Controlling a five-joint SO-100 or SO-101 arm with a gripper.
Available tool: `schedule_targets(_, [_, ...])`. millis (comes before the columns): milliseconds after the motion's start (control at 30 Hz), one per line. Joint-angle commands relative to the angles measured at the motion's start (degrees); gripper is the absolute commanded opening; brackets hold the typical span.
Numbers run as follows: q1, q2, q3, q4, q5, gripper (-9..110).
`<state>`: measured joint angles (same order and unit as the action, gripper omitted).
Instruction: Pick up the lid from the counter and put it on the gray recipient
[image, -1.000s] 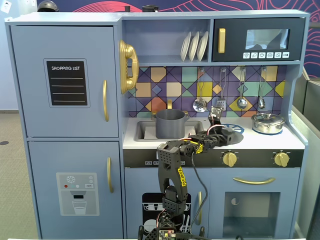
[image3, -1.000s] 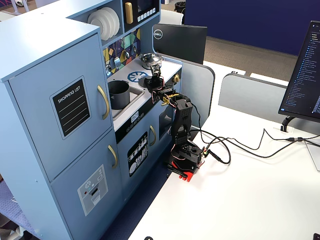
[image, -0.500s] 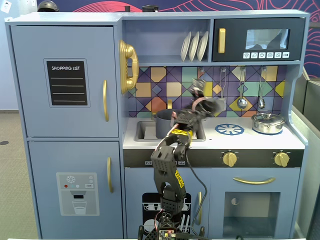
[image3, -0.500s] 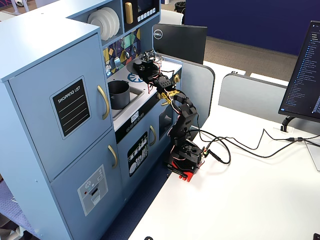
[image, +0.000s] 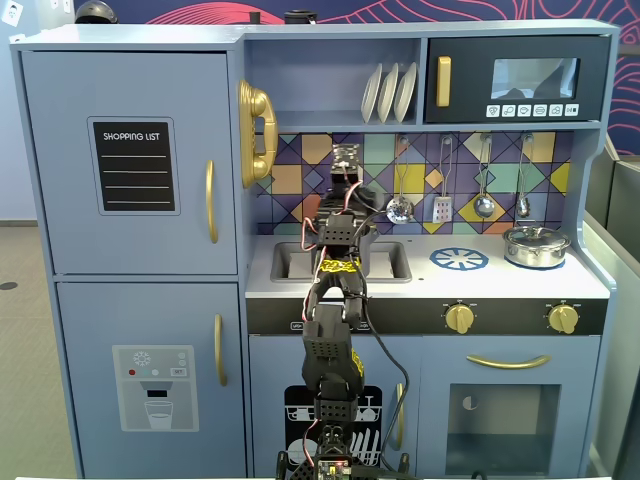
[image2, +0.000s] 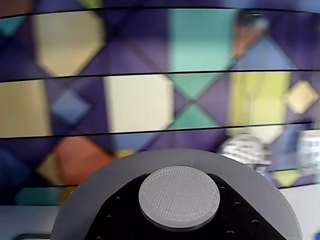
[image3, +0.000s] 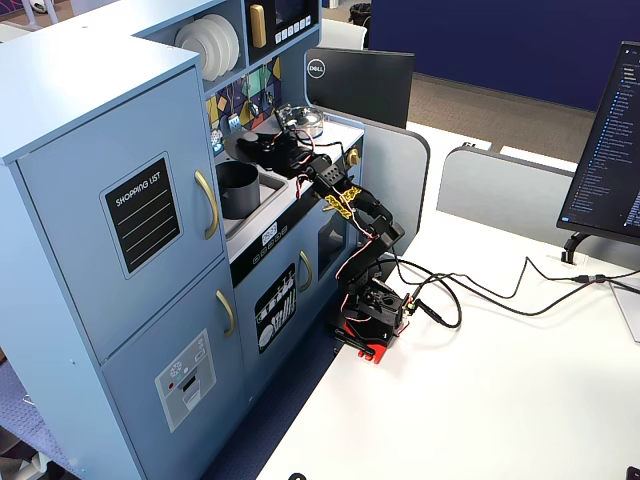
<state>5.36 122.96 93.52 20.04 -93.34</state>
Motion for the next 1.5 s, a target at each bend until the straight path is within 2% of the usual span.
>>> schedule_targets(0, [-2.2, 1.49, -0.18, -1.05, -0.09, 0])
schedule_targets(533, [-2.37, -8.53, 2.9, -9.14, 0.18, 0])
schedule_targets(1467, [-4.31, -7.21, 5.36, -8.35, 0.44, 0])
